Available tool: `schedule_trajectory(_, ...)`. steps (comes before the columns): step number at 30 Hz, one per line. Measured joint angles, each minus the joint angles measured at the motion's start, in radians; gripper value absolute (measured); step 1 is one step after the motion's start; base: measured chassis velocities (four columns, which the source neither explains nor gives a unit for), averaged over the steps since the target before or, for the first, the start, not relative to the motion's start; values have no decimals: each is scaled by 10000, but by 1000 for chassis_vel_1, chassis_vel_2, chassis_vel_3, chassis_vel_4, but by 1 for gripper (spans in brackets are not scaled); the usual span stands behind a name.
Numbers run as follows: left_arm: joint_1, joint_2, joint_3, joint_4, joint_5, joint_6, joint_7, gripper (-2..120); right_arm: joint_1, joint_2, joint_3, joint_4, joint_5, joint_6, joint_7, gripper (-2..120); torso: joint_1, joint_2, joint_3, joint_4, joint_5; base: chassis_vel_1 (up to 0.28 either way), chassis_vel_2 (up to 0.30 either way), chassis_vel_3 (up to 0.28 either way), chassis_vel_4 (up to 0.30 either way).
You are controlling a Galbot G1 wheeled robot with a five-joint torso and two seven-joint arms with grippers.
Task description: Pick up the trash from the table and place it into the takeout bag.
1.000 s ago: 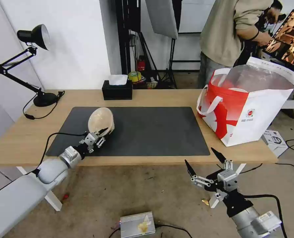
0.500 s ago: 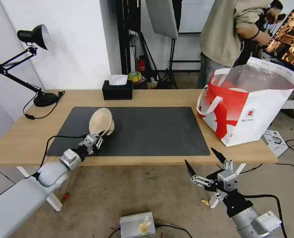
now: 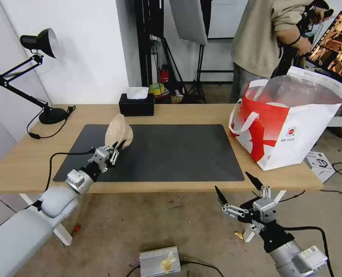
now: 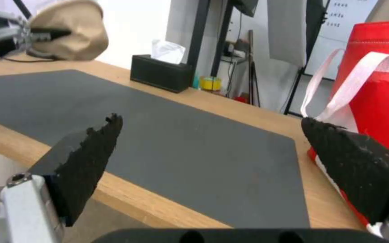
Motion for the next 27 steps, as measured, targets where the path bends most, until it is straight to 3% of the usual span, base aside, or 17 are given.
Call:
schedule_trajectory(11, -148, 87, -354, -1593, -223, 390, -109, 0, 0, 0, 0, 0, 0, 0, 0, 100, 1, 0, 0, 1, -1, 0, 0, 0, 0)
schedule_trajectory(17, -860, 183, 35, -1868, -336, 537, -129, 0, 0, 0, 0, 0, 0, 0, 0, 100, 1, 0, 0, 0, 0, 0, 0, 0, 0)
schedule_trajectory(27, -3427, -693, 2393, -1049, -304, 703, -437, 0, 1, 0, -2, 0, 0, 0, -1, 100, 1, 0, 0, 0, 0, 0, 0, 0, 0)
